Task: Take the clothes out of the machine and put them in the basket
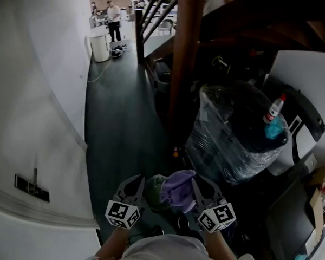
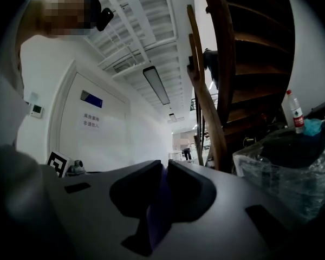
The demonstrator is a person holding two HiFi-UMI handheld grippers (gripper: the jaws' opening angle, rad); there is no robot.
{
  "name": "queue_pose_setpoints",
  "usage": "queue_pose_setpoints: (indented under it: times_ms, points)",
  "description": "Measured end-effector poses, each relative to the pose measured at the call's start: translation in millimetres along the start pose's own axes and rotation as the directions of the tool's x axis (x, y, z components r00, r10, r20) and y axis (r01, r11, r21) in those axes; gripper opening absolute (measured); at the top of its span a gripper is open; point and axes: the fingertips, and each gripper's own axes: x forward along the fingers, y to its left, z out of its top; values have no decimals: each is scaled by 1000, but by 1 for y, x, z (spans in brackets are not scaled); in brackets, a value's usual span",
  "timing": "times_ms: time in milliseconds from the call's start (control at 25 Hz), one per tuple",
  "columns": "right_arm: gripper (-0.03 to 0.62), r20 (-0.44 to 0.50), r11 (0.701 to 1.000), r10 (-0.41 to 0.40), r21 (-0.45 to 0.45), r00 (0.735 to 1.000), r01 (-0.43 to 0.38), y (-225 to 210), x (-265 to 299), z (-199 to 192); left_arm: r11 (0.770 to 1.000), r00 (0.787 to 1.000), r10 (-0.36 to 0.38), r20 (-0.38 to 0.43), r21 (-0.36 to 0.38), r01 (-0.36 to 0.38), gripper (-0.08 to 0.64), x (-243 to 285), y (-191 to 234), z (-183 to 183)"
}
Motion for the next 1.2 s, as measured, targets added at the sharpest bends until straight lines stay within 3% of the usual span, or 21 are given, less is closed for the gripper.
queue_pose_setpoints:
  times_ms: [280,560,880,1200]
  points:
    - [48,-43,977,214,20,976,-213,-1,43,-3,979,980,200,5,-25,-200,21,-4,14,-2]
    - [49,-81,918,396,1,915,-397,-21,60,-1,935,935,353,32,-60,-351,21,14,-1,-4]
    - [49,-115,881,472,22,874,-473,-49,64,-4,900,901,432,35,-80,-429,21,29,-26,-13]
    - [48,-124,874,485,47,866,-483,-54,66,-12,901,902,432,11,-60,-430,21,41,-27,-19]
